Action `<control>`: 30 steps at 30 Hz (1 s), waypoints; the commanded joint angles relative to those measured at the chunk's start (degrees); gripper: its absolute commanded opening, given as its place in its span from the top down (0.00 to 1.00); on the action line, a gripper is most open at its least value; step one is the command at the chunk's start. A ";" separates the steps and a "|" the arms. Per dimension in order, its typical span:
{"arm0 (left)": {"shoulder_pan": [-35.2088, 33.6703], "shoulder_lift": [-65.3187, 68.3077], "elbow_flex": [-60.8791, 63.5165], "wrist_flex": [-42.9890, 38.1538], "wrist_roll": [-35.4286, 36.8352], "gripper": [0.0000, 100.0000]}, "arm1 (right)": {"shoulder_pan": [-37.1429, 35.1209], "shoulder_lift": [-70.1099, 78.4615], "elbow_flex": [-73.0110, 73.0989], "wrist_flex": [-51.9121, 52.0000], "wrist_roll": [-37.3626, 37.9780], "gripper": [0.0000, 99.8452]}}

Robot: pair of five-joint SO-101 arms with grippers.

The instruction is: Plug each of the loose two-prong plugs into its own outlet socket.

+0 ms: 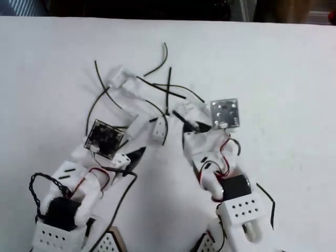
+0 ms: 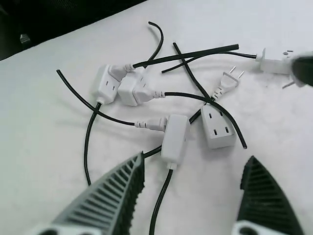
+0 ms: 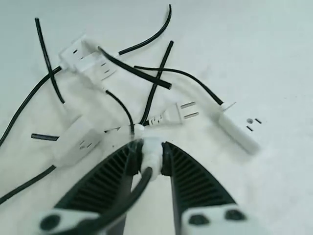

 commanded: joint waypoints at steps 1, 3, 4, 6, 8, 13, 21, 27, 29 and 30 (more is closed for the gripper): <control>-0.22 -0.04 -0.70 -0.97 -0.62 0.68 | 3.38 -0.84 -0.09 -2.77 -0.97 0.98; -0.22 3.12 -2.55 -1.05 -0.70 0.68 | 4.44 -0.84 0.35 -4.00 -0.97 0.98; -0.22 5.67 -4.13 -1.05 -0.70 0.68 | 4.88 -0.84 0.62 -4.62 -0.97 0.98; -0.22 12.44 -8.26 -1.05 -0.70 0.68 | 5.67 -0.84 1.23 -5.58 -0.97 0.98; 0.13 20.79 -13.54 -1.14 -0.70 0.68 | 6.29 -0.84 1.67 -6.46 -0.97 0.98; 4.00 41.80 -24.44 -2.02 -0.70 0.68 | 8.66 -0.84 1.76 -6.81 -3.25 0.98; 5.58 71.34 -37.36 -8.18 -0.35 0.69 | 10.24 -0.84 1.76 -7.60 -4.13 0.98; 6.81 85.23 -46.59 -7.91 -0.26 0.69 | 10.33 -0.84 1.76 -7.60 -4.04 0.98; 7.96 87.25 -48.44 -7.30 -0.26 0.69 | 10.33 -0.84 1.76 -7.60 -3.87 0.98; 8.48 87.69 -49.23 -6.59 -0.26 0.69 | 10.33 -0.84 1.76 -7.60 -3.87 0.98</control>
